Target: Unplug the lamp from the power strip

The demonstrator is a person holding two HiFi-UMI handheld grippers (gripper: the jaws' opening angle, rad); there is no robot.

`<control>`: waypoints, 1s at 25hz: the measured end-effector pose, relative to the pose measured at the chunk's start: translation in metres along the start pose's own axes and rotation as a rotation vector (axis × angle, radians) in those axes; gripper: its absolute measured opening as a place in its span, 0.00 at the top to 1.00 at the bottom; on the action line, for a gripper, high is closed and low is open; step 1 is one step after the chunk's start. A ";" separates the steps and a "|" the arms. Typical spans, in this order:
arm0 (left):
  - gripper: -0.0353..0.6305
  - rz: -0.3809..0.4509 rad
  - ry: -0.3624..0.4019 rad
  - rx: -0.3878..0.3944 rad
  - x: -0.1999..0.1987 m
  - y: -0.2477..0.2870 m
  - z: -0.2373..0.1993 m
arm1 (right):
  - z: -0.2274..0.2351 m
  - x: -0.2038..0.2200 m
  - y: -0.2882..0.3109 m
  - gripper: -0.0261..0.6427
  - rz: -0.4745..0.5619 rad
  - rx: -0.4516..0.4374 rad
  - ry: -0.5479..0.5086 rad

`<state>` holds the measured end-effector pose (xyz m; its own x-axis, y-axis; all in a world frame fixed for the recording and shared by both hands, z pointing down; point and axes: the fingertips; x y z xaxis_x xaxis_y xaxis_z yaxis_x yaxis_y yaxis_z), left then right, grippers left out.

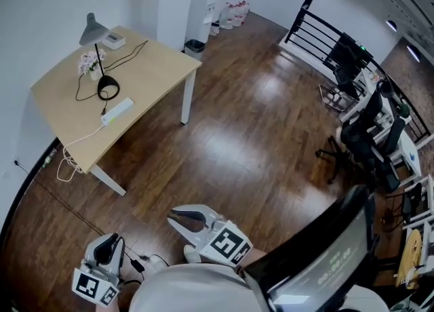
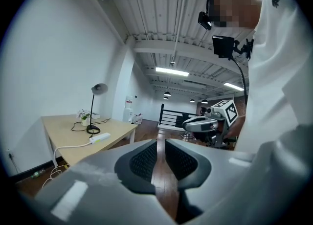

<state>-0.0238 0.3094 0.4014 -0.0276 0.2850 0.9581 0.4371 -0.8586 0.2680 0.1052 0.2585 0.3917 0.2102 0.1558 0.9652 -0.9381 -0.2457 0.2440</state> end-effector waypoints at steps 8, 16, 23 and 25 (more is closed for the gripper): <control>0.86 0.000 0.017 0.025 0.001 -0.001 0.010 | -0.005 -0.007 -0.003 0.89 -0.007 0.007 -0.030; 0.86 0.000 0.015 0.013 0.004 -0.001 0.006 | -0.003 -0.005 -0.002 0.89 -0.023 0.009 -0.036; 0.86 -0.005 0.005 0.018 0.007 -0.001 0.010 | -0.005 -0.003 -0.001 0.89 -0.029 -0.001 -0.031; 0.86 -0.007 0.003 0.019 0.007 -0.001 0.009 | -0.005 -0.003 0.000 0.89 -0.034 0.000 -0.029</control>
<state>-0.0165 0.3163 0.4069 -0.0334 0.2900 0.9564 0.4542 -0.8481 0.2730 0.1029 0.2629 0.3883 0.2496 0.1362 0.9587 -0.9304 -0.2406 0.2764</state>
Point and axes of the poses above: the fingertips, and each gripper's own axes: y forward along the fingers, z to its right, x out of its underside, and after that the axes turned 12 degrees about -x, right-handed
